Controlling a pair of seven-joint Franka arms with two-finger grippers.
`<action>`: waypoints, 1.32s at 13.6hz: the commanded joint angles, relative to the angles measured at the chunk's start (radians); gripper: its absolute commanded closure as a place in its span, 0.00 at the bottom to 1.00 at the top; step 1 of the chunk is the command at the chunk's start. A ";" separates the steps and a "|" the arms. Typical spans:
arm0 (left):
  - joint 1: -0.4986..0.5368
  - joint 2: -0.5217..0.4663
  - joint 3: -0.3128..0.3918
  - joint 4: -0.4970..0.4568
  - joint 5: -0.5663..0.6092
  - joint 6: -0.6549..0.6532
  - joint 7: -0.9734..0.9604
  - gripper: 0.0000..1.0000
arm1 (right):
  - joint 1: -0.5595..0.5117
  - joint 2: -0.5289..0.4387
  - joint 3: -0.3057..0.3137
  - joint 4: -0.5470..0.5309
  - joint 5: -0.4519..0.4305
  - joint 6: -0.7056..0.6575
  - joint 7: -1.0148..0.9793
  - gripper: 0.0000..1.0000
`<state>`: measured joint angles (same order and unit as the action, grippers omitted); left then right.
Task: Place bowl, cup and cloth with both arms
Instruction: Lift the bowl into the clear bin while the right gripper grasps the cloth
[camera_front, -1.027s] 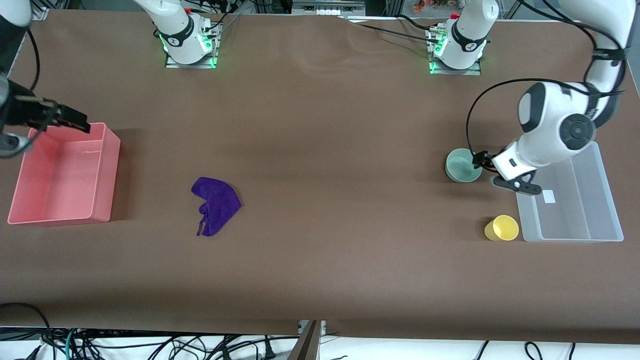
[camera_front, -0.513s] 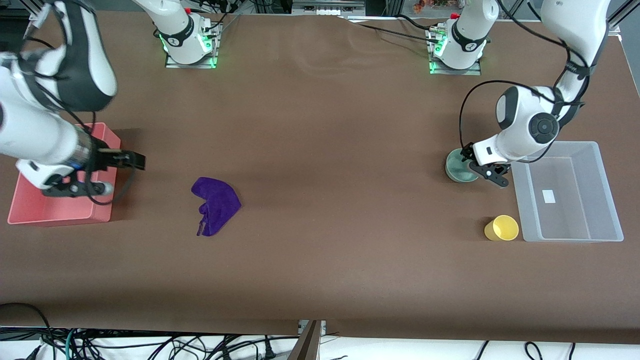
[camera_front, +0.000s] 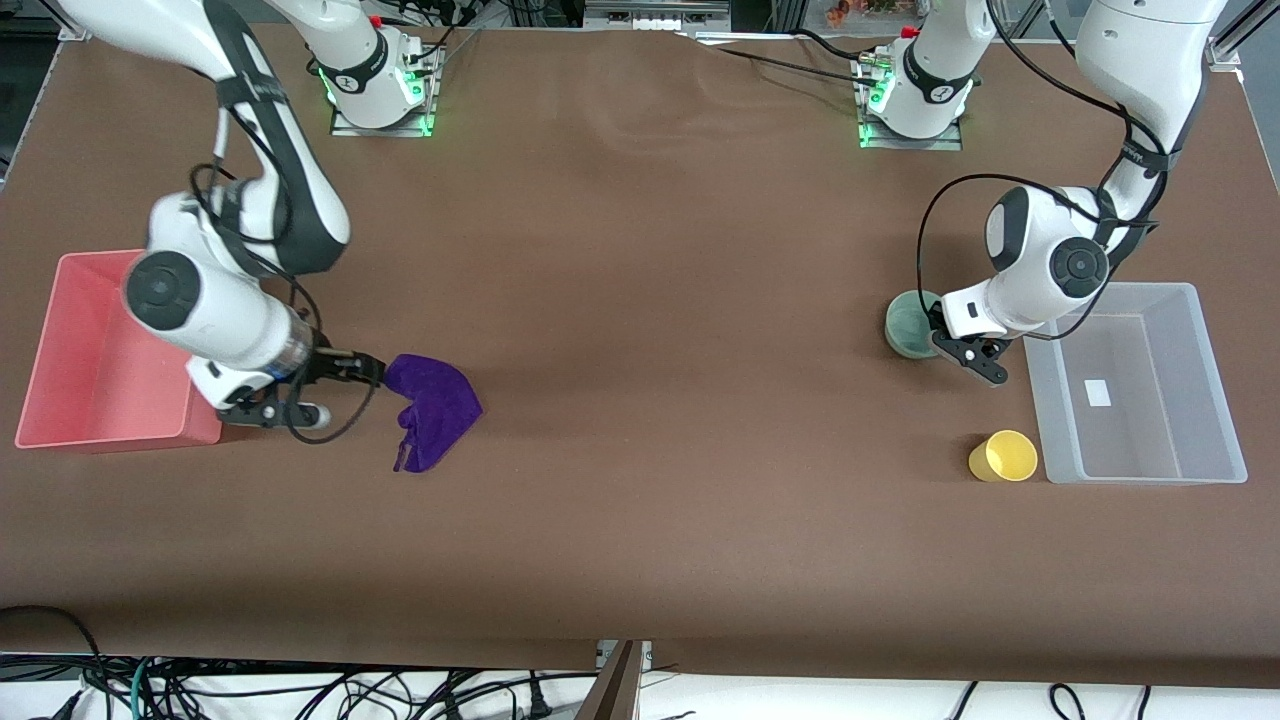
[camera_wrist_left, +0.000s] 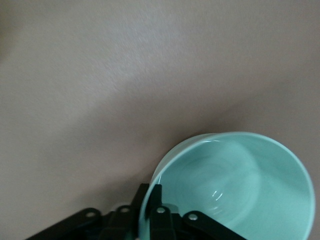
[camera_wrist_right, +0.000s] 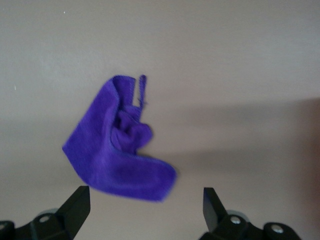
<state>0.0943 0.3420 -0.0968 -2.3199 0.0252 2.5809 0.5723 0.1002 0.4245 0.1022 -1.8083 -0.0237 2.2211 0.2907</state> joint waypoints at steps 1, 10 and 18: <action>0.013 -0.076 -0.006 0.028 0.015 -0.085 0.011 1.00 | 0.013 0.097 0.024 0.003 0.005 0.159 0.064 0.00; 0.301 -0.049 0.003 0.509 0.067 -0.703 0.260 1.00 | 0.058 0.226 0.024 0.001 0.005 0.362 0.134 1.00; 0.427 0.251 0.005 0.591 0.107 -0.314 0.442 1.00 | 0.032 0.110 0.022 0.058 -0.007 0.070 0.041 1.00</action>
<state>0.5124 0.5501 -0.0793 -1.7748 0.1134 2.2440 0.9919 0.1512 0.6118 0.1220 -1.7701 -0.0256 2.4220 0.3854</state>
